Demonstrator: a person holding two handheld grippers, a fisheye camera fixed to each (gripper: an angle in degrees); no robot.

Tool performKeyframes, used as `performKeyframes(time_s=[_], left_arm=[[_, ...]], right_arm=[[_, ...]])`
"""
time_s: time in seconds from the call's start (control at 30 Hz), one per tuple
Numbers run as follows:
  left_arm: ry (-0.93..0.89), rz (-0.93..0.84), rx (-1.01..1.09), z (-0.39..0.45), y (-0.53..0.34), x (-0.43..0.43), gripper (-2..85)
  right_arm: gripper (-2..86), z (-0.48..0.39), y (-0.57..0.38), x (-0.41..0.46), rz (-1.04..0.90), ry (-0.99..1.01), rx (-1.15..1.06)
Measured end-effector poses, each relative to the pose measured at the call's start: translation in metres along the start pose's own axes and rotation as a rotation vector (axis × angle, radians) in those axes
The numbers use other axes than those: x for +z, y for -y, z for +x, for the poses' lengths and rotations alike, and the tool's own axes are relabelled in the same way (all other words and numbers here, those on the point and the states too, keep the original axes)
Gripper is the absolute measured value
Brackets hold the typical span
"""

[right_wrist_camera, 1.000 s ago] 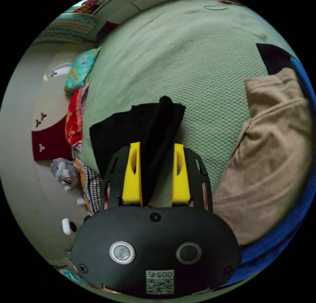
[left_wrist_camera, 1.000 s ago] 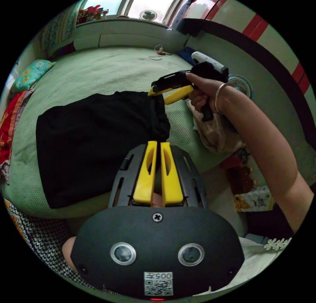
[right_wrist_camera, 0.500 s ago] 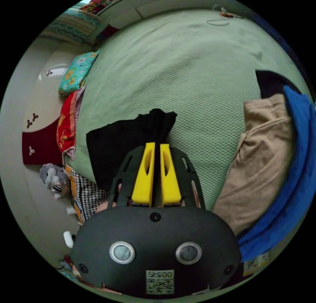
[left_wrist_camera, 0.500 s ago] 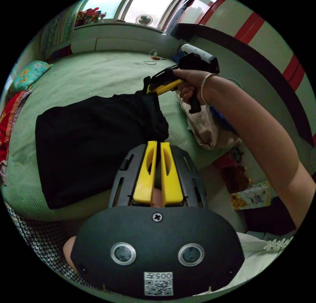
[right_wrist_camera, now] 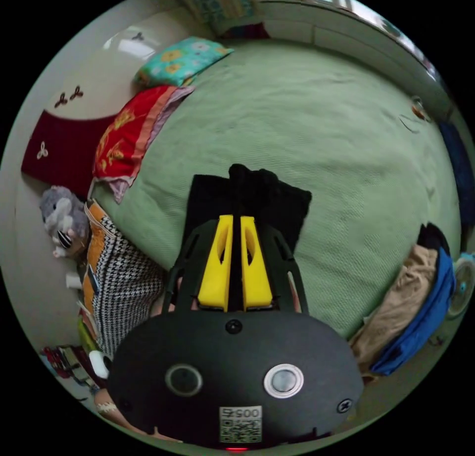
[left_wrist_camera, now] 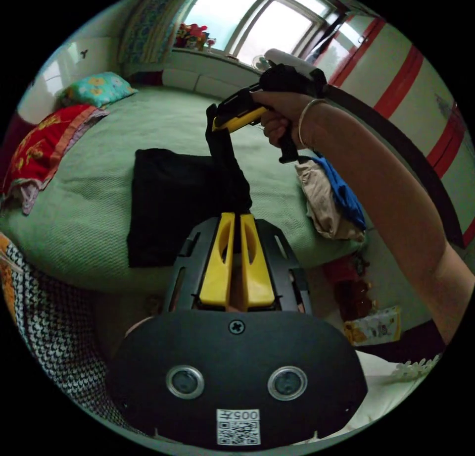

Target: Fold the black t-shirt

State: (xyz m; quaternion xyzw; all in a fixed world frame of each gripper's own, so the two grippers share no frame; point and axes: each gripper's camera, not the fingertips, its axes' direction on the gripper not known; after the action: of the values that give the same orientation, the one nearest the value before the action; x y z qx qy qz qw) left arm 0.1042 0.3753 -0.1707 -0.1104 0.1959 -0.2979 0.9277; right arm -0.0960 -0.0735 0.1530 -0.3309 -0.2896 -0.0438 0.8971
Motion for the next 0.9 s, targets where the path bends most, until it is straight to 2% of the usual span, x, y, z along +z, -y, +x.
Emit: performKeyframes(time_s=[0.27,0.3,0.37,0.43,0.57,0.67,0.9], left_arm=[[0.078,-0.080,-0.251,-0.112,-0.006,-0.007,3.3],[0.081,-0.101,-0.292,-0.126,-0.008,-0.007,3.5],[0.104,-0.108,-0.340,-0.144,-0.010,-0.012,3.5],[0.161,-0.075,-0.358,-0.161,-0.009,-0.025,4.5],[0.184,0.002,-0.324,-0.176,0.002,-0.039,4.2],[0.150,-0.011,-0.213,-0.175,0.023,-0.027,1.0],[0.333,-0.188,-0.123,-0.193,0.059,0.026,-0.5]], right_arm=[[5.1,-0.138,0.064,0.093,-0.111,-0.017,0.002],[5.9,-0.144,0.066,0.096,-0.115,0.003,0.004],[8.5,-0.166,0.071,0.095,-0.092,0.201,-0.043],[9.0,-0.179,0.070,0.077,-0.019,0.265,-0.109],[2.9,-0.208,0.044,0.030,0.144,0.029,-0.340],[-0.3,-0.216,0.019,0.027,0.202,-0.041,-0.390],[-1.0,-0.252,0.031,0.101,0.083,-0.095,-0.281]])
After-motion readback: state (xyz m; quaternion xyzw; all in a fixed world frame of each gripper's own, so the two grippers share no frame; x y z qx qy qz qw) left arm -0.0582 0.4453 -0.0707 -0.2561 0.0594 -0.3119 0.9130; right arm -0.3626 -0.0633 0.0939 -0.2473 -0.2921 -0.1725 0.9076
